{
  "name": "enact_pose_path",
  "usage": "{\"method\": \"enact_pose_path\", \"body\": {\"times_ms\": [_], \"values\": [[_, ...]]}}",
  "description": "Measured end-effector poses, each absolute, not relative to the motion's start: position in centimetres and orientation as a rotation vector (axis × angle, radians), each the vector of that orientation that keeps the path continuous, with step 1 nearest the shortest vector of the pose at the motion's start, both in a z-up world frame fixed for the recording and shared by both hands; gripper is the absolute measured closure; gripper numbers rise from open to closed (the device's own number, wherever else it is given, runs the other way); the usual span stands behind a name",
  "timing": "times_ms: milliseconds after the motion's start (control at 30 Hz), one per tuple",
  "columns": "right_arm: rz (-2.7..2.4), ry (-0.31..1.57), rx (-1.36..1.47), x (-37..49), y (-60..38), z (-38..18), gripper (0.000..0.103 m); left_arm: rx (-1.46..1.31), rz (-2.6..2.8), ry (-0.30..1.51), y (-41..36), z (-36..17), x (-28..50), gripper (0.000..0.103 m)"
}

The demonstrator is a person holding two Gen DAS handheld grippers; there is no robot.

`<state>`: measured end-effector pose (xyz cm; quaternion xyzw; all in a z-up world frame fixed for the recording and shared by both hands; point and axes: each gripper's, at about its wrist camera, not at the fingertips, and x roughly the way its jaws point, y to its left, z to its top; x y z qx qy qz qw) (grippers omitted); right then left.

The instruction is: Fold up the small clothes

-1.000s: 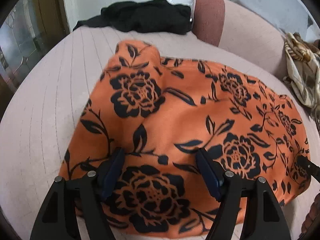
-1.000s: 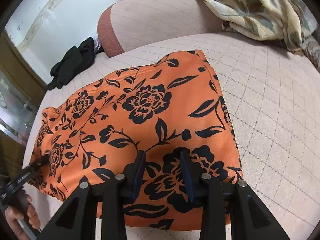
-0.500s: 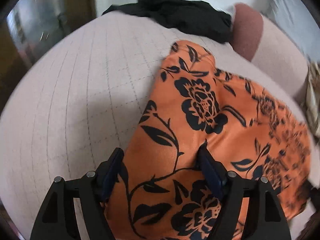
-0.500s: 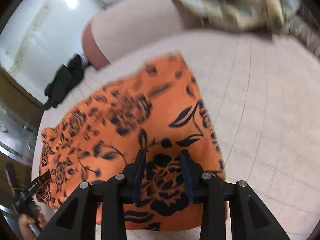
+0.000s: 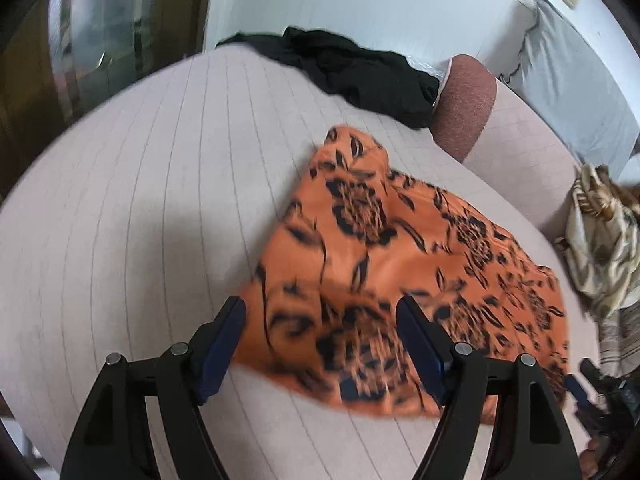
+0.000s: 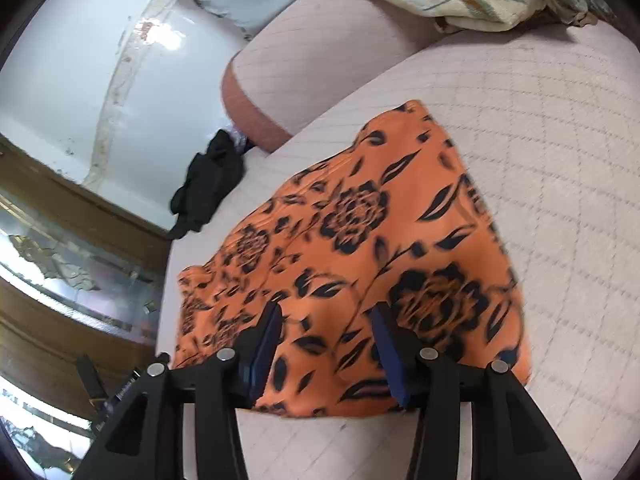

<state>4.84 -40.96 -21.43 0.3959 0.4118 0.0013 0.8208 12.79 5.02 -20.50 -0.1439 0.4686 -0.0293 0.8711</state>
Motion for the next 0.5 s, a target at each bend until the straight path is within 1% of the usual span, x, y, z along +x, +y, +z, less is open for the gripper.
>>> {"method": "enact_pose_path", "body": {"times_ms": [167,267,333,433,500], "values": [[0.045,0.864,0.904,3.5,-39.5,-21.1,0.052,-0.402,-0.056,1.009,5.4,-22.0,8.9,0.025],[0.058,0.847,0.902,2.5,-38.7,-20.7,0.051,-0.511,-0.082,1.082,5.3,-24.2,7.9,0.025],[0.059,0.842,0.903,1.3,-38.4,-20.5,0.051,-0.532,-0.115,1.108,4.7,-25.0,7.7,0.024],[0.055,0.844,0.949,-0.6,-38.6,-20.9,0.047,-0.474,-0.128,1.069,3.8,-24.4,7.9,0.023],[0.045,0.845,0.992,-1.5,-39.2,-21.5,0.044,-0.514,-0.132,1.064,4.2,-24.7,8.3,0.02]]}}
